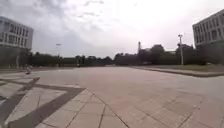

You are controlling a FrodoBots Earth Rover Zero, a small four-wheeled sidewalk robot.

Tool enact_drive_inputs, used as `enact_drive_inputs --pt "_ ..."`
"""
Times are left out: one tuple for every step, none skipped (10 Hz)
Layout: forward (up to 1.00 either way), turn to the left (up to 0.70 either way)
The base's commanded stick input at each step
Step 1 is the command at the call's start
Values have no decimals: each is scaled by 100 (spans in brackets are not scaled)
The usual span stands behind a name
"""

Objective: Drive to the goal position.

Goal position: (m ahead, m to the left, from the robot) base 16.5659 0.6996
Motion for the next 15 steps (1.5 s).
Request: enact_drive_inputs --pt "70 0" --pt "70 0" --pt "70 0" --pt "70 0" --pt "70 0" --pt "70 0" --pt "70 0" --pt "70 0" --pt "70 0" --pt "70 0" --pt "70 0" --pt "70 0" --pt "70 0" --pt "70 0" --pt "70 0"
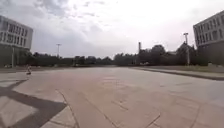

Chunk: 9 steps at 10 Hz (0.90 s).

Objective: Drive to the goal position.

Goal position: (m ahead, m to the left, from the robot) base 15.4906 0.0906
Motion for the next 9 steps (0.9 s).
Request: enact_drive_inputs --pt "70 3" --pt "70 12" --pt "70 16" --pt "70 20" --pt "70 0" --pt "70 0" --pt "70 0" --pt "70 0" --pt "70 0"
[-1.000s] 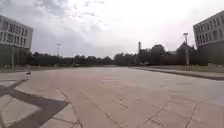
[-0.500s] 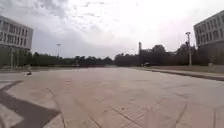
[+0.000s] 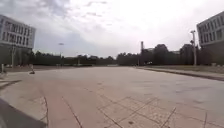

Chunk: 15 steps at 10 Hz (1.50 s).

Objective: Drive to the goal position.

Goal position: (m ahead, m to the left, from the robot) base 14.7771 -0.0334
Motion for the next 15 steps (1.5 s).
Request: enact_drive_inputs --pt "70 0" --pt "70 0" --pt "70 0" --pt "70 0" --pt "70 0" --pt "70 0" --pt "70 0" --pt "70 0" --pt "70 0" --pt "70 0" --pt "70 0" --pt "70 0" --pt "70 0" --pt "70 0" --pt "70 0"
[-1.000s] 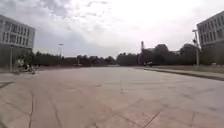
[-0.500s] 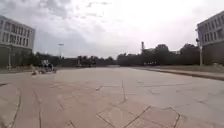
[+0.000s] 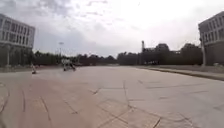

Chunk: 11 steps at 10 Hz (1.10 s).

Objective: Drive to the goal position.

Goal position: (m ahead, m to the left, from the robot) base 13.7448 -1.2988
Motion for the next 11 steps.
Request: enact_drive_inputs --pt "70 0" --pt "70 0" --pt "70 0" --pt "70 0" --pt "70 0" --pt "70 0" --pt "70 0" --pt "70 0" --pt "70 0" --pt "70 0" --pt "70 0"
